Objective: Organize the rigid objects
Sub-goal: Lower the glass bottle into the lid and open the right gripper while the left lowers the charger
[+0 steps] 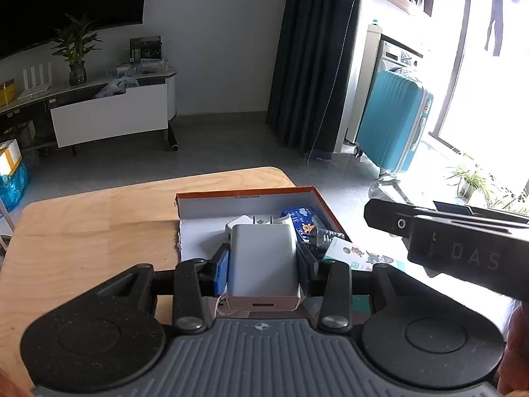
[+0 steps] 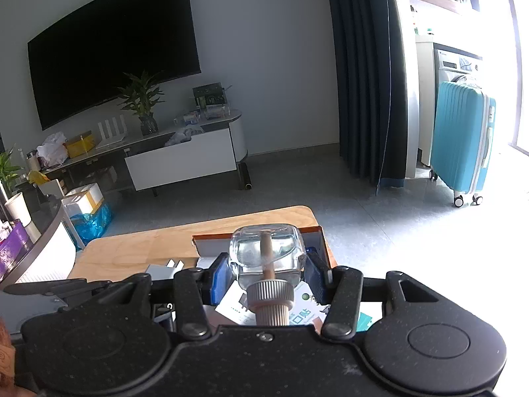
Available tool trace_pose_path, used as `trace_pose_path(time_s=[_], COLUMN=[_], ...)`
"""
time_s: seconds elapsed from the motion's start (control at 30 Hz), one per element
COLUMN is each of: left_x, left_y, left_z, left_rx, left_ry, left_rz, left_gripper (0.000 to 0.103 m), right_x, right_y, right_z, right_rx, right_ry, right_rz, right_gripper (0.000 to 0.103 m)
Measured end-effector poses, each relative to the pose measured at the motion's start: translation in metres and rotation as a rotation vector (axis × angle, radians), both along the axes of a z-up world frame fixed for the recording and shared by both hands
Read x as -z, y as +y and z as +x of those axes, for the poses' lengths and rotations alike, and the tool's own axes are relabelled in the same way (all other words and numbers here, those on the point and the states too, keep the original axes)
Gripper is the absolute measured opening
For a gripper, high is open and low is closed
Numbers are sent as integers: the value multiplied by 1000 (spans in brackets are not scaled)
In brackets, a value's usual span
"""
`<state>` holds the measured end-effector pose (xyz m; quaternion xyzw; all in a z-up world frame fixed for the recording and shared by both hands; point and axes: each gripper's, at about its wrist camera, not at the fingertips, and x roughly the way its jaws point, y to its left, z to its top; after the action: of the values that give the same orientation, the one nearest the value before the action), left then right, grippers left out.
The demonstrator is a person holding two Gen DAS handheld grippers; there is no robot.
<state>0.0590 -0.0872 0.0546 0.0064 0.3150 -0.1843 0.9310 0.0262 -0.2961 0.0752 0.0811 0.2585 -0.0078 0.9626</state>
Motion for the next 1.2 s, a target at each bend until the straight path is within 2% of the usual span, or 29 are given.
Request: trace_pose_path(time_s=[1.2], left_x=[9], left_y=[-13], left_z=[31], left_rx=[1], left_ry=[29], left_rz=[-2], left_gripper=[41], right_x=[13], right_y=[-1], right_z=[28], right_rx=[1], right_ry=[31], right_rz=[-9], right_gripper=[59])
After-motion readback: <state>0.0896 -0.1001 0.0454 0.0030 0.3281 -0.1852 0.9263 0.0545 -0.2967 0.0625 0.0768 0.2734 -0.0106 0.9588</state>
